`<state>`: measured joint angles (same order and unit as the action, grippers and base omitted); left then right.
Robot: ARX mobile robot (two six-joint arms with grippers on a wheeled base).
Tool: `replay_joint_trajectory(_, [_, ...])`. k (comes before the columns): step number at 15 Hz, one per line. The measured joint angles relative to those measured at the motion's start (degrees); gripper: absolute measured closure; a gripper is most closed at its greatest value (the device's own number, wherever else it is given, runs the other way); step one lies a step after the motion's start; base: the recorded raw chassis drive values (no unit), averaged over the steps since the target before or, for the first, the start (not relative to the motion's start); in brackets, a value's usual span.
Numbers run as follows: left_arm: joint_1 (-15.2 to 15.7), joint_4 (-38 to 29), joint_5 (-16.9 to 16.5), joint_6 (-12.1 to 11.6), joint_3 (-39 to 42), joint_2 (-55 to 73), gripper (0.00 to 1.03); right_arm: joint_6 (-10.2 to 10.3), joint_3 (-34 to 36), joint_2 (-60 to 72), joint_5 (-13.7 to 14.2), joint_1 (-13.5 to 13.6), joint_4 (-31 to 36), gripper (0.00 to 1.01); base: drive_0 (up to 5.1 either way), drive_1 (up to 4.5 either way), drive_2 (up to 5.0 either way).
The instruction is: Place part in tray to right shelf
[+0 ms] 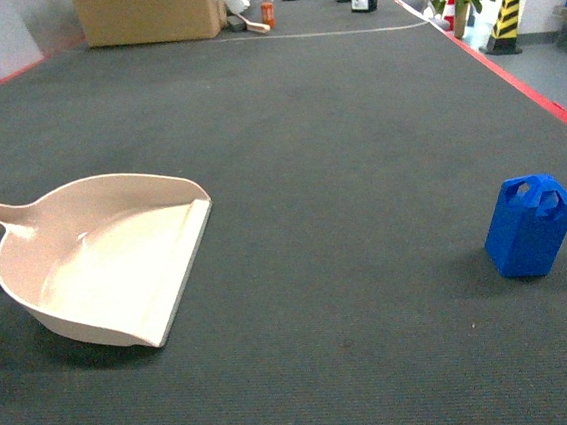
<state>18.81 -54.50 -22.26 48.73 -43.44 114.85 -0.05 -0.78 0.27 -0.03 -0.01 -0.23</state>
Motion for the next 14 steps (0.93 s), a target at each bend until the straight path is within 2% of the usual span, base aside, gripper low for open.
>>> replay_joint_trajectory(6, [0.2, 2.6, 0.2, 0.8, -12.3, 8.6, 0.05, 0.0, 0.0, 0.0, 0.0, 0.0, 0.0, 0.03, 0.0, 0.0, 0.0])
replay_joint_trajectory(9, [0.1, 3.2, 0.4, 0.9, -14.0, 9.3, 0.05, 0.0, 0.0, 0.0, 0.0, 0.0, 0.0, 0.03, 0.0, 0.0, 0.0])
replay_joint_trajectory(11, [0.0, 5.0, 0.8, 0.9, -17.9, 11.2, 0.05, 0.0, 0.0, 0.0, 0.0, 0.0, 0.0, 0.03, 0.0, 0.0, 0.0])
replay_joint_trajectory(12, [0.0, 5.7, 0.7, 0.9, -19.9, 12.8, 0.14, 0.0, 0.0, 0.0, 0.0, 0.0, 0.0, 0.03, 0.0, 0.0, 0.0])
replay_joint_trajectory(14, [-0.4, 6.3, -0.2, 1.0, -22.7, 15.4, 0.39, 0.0, 0.0, 0.0, 0.0, 0.0, 0.0, 0.03, 0.0, 0.0, 0.0])
